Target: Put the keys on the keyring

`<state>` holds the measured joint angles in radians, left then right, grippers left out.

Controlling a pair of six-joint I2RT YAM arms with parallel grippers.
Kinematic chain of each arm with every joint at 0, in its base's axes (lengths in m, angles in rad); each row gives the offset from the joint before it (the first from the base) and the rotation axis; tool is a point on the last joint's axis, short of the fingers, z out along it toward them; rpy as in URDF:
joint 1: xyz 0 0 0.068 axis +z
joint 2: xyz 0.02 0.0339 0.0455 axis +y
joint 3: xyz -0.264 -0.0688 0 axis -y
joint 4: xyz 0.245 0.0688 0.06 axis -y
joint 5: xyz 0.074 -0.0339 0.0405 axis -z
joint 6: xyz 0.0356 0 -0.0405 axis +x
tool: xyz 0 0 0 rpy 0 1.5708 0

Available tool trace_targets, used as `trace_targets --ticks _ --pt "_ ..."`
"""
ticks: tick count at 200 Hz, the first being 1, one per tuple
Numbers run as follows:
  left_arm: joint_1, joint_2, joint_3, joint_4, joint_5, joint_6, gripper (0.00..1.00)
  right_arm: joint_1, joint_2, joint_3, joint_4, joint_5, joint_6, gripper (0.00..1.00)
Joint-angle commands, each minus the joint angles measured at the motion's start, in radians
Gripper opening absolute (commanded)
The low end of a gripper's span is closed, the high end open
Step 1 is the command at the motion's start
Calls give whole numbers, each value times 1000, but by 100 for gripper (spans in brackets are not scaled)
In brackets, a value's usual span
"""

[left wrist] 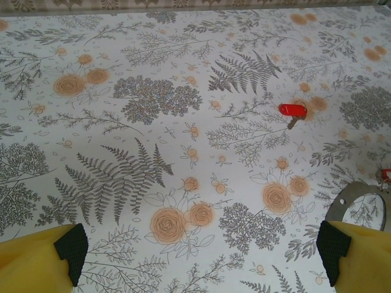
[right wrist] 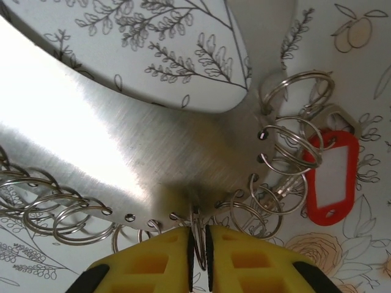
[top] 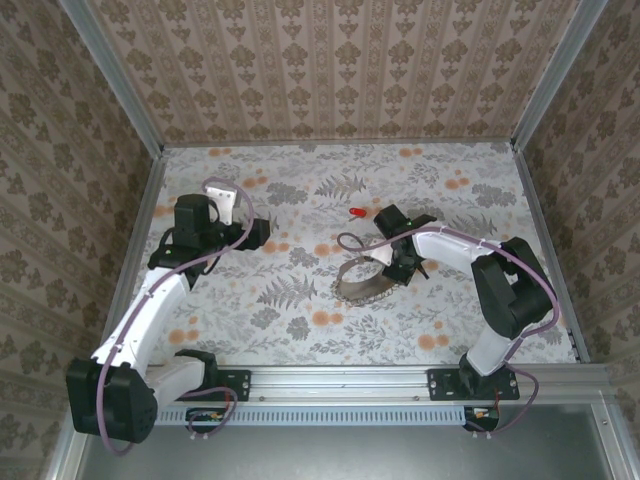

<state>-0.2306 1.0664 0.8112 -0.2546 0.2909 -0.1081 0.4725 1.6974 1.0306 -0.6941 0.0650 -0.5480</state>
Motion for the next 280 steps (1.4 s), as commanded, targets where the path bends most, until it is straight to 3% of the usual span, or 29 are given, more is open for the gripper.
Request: trace_targets --ticks 1,16,45,84,104,112,122,135,152,165,227,280 --pt "-10 -23 -14 12 3 25 100 8 8 -14 -12 -71 -37 17" --pt "-10 -23 -14 14 4 26 100 8 23 -8 -21 -75 -36 16" --pt "-14 -26 -17 13 3 30 100 8 21 -3 -13 -58 -40 3" --pt "-17 -64 -16 14 58 64 100 8 -148 -54 82 -115 -41 0" --pt "-20 -123 -31 67 220 115 95 8 -296 -114 187 -213 -52 0" --pt "-24 -140 -42 98 354 149 92 8 -375 -147 241 -259 -63 0" --pt "-41 -155 -41 95 512 232 91 8 -459 -197 330 -326 -64 0" --pt "-98 -175 -28 36 606 377 91 8 -567 -270 461 -431 -73 0" --pt "-190 -202 -24 -26 610 552 89 8 -666 -347 615 -534 -70 0" --pt "-244 -211 -36 -15 602 615 84 8 -701 -366 670 -591 -63 0" --pt "-396 -64 15 44 608 652 56 10 -726 -400 951 -857 118 0" --pt "-448 -54 9 157 513 646 51 35 -716 -350 947 -982 150 0"
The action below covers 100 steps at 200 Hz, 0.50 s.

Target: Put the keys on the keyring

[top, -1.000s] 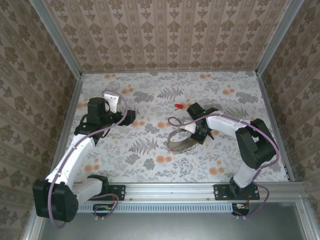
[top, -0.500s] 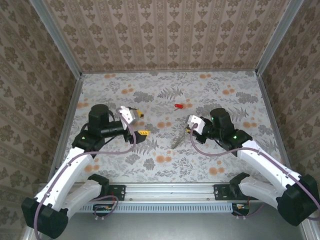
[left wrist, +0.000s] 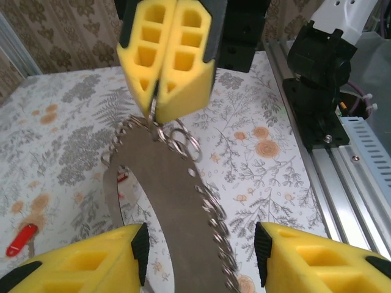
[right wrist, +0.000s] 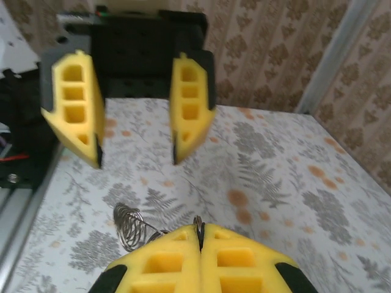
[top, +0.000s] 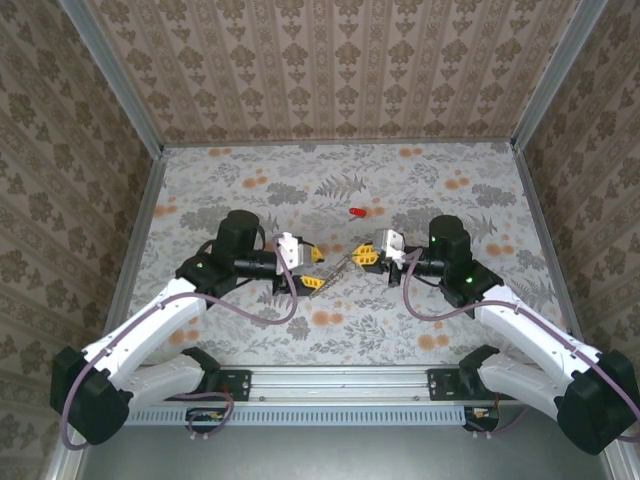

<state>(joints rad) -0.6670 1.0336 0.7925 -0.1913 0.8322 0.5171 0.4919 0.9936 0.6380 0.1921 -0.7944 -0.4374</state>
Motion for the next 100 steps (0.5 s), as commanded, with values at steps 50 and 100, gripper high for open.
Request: trace_targets --ticks 50,100 --pt "-29 -13 44 86 39 9 41 60 2 59 99 -121 60 0" --pt "-45 9 55 81 79 2 36 71 20 63 132 -115 72 0"
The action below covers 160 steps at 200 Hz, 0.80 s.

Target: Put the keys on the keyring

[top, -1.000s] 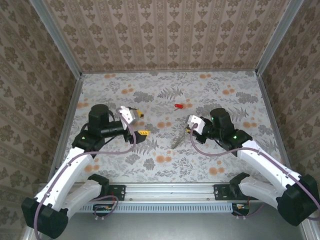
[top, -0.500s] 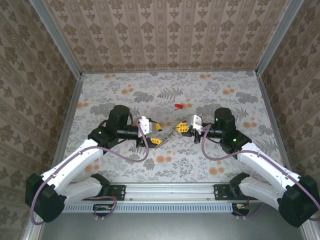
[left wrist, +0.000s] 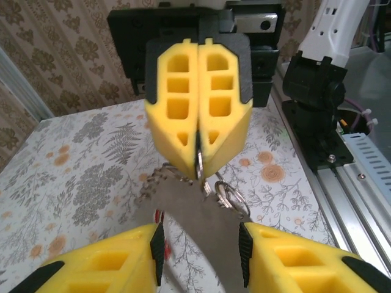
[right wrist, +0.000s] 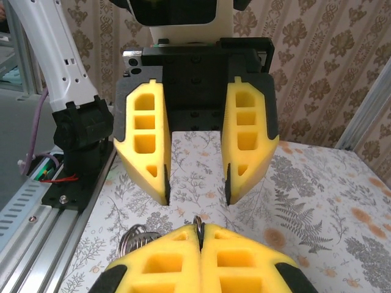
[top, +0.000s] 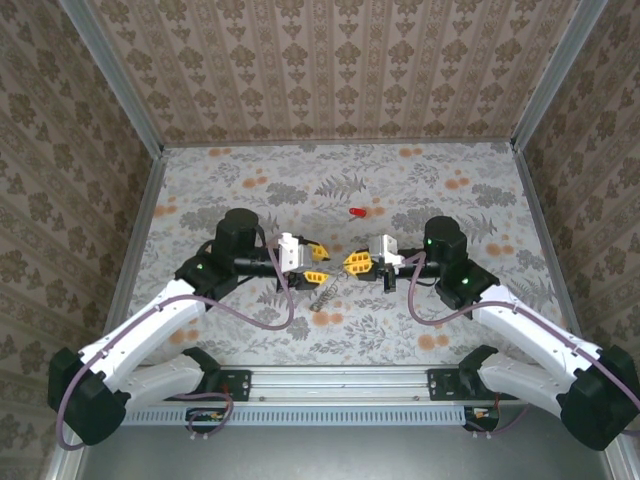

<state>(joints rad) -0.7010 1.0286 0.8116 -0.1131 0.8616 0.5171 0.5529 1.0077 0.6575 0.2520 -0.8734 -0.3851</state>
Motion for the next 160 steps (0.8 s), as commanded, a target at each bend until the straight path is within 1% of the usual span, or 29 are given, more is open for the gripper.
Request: trace_targets --ticks 1,13,50,76,101,122,137,152,160 --pt "-11 14 36 3 50 3 35 10 6 43 73 -36 20 0" --pt "-14 19 39 4 48 3 33 17 10 47 75 -36 23 0" --pt "-20 33 39 28 5 0 33 41 19 42 116 -15 37 0" --pt "-22 33 38 64 6 -22 33 50 23 39 129 9 34 0" --pt "-28 33 32 104 13 -51 31 66 24 32 137 63 20 0" --pt "-33 39 30 104 19 -51 29 75 19 18 165 106 18 0" --pt "-34 40 29 96 22 -49 26 78 17 13 176 124 20 0" --pt "-34 41 28 87 20 -46 19 79 12 10 176 131 19 0" --pt "-35 39 29 77 16 -38 14 78 10 8 172 131 15 0"
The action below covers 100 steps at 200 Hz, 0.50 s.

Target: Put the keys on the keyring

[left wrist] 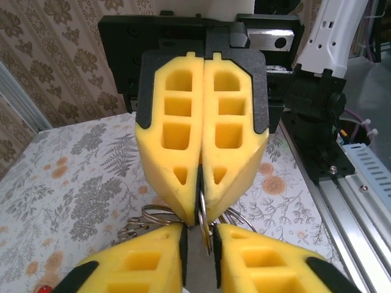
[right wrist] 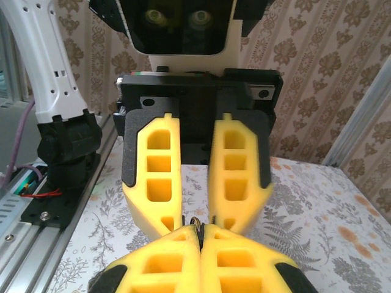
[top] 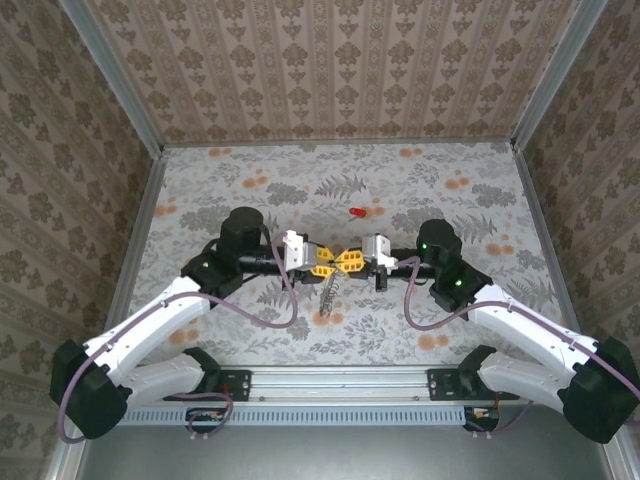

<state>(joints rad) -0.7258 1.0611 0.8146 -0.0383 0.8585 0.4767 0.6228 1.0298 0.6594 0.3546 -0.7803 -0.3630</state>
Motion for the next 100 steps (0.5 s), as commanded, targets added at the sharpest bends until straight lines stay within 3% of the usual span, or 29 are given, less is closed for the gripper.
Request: trace_targets --ticks 1,17,38,53,67,100 --pt "-10 8 26 -1 18 3 13 9 -13 6 69 38 -7 0" --pt "-10 4 39 -31 5 21 0 10 -25 2 47 46 -28 0" --pt "-8 -6 66 -96 -24 65 0 11 -54 6 -50 71 -100 0" --pt "-8 -17 75 -121 -47 81 0 10 -76 16 -154 100 -164 17" --pt "-7 -31 78 -127 -61 88 0 10 -103 28 -254 122 -224 25" --pt "-8 -60 61 -103 -45 108 0 9 -138 58 -409 140 -292 28"
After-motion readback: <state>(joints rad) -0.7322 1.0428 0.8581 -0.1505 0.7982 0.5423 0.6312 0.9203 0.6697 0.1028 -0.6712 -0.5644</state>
